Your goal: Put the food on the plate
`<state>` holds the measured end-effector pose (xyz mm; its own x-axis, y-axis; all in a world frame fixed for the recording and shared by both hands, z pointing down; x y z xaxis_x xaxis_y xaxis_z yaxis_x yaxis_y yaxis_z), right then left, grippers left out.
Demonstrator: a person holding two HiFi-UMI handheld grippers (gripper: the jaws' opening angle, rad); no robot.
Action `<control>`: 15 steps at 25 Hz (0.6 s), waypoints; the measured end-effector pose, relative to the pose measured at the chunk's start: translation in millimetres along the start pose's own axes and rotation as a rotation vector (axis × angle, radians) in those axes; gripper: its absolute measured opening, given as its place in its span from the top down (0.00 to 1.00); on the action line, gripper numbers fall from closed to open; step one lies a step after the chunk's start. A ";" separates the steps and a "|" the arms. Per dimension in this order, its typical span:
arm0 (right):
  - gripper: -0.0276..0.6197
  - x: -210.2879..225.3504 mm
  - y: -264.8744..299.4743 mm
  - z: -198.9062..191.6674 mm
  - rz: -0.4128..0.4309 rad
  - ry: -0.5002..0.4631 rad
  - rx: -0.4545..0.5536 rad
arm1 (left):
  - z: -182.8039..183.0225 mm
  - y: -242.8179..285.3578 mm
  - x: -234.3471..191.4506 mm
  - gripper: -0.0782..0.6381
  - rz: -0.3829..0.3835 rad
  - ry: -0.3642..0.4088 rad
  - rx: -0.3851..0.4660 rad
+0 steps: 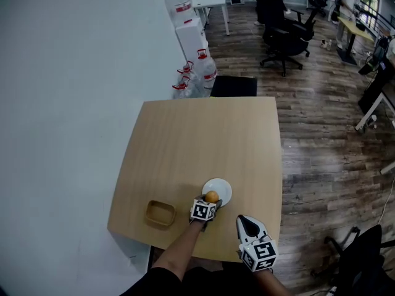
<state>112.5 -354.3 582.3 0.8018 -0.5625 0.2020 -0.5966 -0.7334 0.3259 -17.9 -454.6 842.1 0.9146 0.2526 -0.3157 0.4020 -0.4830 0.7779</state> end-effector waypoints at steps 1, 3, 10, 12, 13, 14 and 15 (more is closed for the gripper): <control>0.86 3.7 -0.5 -1.2 -0.007 0.000 -0.001 | -0.2 4.2 1.8 0.45 0.002 0.027 -0.015; 0.86 11.9 -4.0 -2.1 -0.019 0.000 -0.004 | 2.3 10.4 9.0 0.45 -0.010 0.049 -0.027; 0.86 7.8 -14.9 2.8 0.079 -0.008 0.061 | 0.8 15.4 16.2 0.45 -0.060 0.096 -0.037; 0.86 11.1 -17.5 -0.9 0.073 -0.006 0.059 | -4.8 18.7 16.0 0.45 -0.052 0.111 -0.062; 0.86 12.5 -18.2 -3.1 0.073 0.001 0.056 | -6.6 19.2 14.7 0.45 -0.046 0.126 -0.071; 0.86 13.6 -18.8 -5.4 0.074 0.009 0.055 | -7.7 19.3 12.9 0.45 -0.041 0.141 -0.076; 0.86 14.9 -19.7 -7.5 0.074 0.017 0.056 | -8.4 19.6 10.6 0.45 -0.036 0.152 -0.079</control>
<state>136.5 -345.3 585.9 0.7553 -0.6101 0.2393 -0.6552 -0.7102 0.2574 -0.7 -454.3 858.5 0.8802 0.3953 -0.2627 0.4238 -0.4055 0.8099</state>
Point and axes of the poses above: the fingertips, and each gripper's own axes: y forward along the fingers, x to its right, z out of its top, the point moved 1 cm from there along -y, backward along the fingers, and after that the axes turned 9 degrees about -y, right-handed, at the moved point
